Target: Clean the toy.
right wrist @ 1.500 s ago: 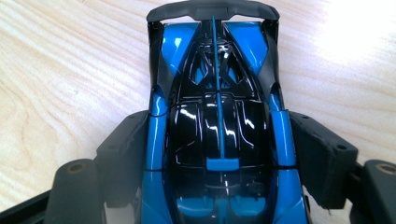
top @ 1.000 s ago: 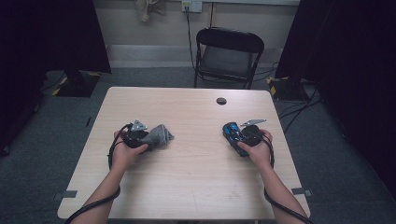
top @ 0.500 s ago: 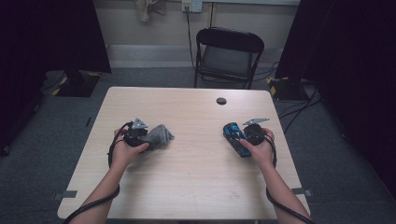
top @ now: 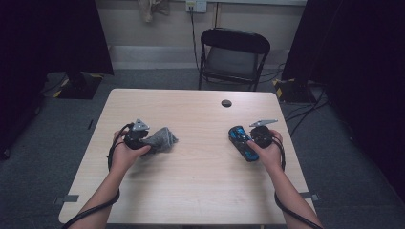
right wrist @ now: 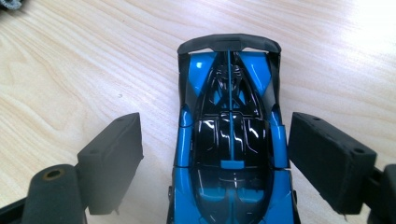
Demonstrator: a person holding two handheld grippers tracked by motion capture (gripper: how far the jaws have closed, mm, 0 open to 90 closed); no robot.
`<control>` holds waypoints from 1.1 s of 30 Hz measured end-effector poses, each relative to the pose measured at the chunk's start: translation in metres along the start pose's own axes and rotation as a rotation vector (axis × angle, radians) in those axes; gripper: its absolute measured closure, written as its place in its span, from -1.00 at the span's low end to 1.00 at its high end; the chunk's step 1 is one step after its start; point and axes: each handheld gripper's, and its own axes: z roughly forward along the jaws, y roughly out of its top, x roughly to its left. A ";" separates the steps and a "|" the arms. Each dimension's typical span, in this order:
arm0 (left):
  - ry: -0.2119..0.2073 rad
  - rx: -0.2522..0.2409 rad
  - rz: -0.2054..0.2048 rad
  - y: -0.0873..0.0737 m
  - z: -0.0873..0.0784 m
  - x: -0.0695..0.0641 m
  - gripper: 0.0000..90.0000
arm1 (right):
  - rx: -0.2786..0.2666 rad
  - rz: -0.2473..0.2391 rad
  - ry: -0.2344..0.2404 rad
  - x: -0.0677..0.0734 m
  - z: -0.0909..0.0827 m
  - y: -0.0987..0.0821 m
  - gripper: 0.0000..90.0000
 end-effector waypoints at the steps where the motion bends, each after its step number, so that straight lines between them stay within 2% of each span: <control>1: -0.007 -0.001 0.001 0.001 -0.001 0.000 -0.58 | 0.002 -0.003 0.002 0.001 -0.001 0.001 -0.60; 14: -0.034 -0.001 0.005 0.008 -0.013 -0.002 -0.56 | -0.002 -0.016 0.021 0.008 -0.009 0.008 -0.61; 19: -0.039 -0.017 -0.001 0.007 -0.022 -0.002 -0.56 | -0.013 -0.014 0.026 0.009 -0.015 0.008 -0.61; 26: -0.072 -0.027 -0.010 -0.001 -0.038 -0.006 -0.59 | -0.030 -0.018 0.053 0.015 -0.027 0.001 -0.63; 33: -0.088 -0.035 -0.025 -0.017 -0.051 -0.006 -0.61 | -0.042 -0.027 0.063 0.017 -0.037 -0.011 -0.62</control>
